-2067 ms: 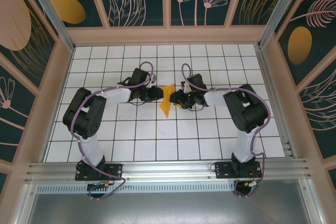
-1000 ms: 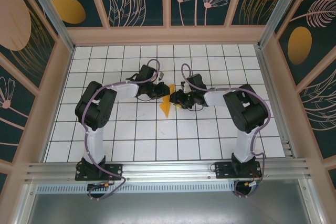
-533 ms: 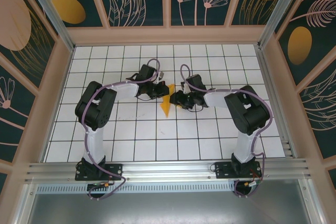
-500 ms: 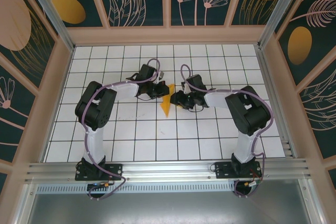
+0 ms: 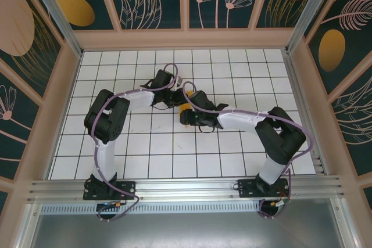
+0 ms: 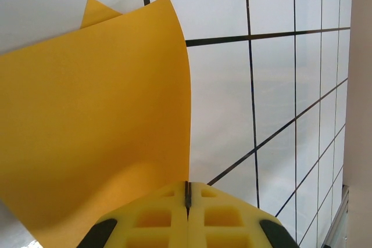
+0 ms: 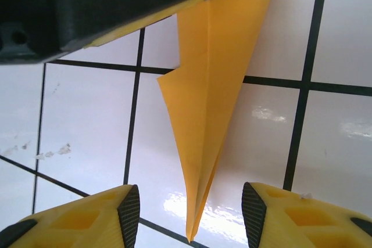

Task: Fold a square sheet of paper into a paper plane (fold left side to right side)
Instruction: Fold the wing for the fifth time at the center of the table.

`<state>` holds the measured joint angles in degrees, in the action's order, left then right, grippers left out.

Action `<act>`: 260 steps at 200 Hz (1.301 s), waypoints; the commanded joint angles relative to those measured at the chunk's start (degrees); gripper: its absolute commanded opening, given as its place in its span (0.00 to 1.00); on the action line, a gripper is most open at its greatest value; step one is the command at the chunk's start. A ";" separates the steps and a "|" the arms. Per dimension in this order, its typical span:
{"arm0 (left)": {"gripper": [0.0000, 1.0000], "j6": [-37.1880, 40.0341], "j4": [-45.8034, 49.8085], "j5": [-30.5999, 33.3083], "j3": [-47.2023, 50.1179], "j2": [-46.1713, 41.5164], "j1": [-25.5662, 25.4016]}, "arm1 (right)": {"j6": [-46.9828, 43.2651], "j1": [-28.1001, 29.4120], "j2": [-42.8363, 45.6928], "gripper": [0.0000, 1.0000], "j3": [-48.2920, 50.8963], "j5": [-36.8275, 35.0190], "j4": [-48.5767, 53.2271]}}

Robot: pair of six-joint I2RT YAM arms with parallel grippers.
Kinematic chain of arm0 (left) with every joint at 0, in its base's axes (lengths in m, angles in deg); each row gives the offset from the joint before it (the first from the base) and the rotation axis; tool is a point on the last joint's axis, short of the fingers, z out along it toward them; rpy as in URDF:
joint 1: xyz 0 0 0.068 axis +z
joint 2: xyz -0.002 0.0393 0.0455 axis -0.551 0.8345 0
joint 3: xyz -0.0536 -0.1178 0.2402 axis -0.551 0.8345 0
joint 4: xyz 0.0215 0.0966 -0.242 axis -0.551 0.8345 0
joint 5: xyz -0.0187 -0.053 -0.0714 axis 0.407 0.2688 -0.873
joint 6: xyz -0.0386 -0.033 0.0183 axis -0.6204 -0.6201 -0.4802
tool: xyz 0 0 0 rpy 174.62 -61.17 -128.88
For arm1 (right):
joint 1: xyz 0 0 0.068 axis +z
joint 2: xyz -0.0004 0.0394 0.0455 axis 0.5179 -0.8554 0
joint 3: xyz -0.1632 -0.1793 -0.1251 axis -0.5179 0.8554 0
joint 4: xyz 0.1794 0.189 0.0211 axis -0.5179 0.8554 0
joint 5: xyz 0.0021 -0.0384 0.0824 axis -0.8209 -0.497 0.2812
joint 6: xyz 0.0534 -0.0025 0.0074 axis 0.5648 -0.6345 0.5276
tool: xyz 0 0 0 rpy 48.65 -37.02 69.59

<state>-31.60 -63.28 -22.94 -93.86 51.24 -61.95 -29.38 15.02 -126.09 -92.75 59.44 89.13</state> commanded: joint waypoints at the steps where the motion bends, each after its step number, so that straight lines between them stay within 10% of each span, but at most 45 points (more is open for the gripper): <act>1: 0.03 -0.36 -0.82 -1.08 -0.67 0.89 -0.40 | -0.74 1.21 -2.62 0.53 -3.59 -7.68 4.38; 260: 0.04 0.25 -0.34 0.12 1.16 -0.91 -0.40 | -1.13 5.55 -8.45 0.12 -6.73 -15.73 9.78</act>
<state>-31.60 -63.28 -22.86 -93.62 51.24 -62.28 -31.11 20.03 -133.37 -98.08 47.02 95.75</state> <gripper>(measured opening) 0.069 0.135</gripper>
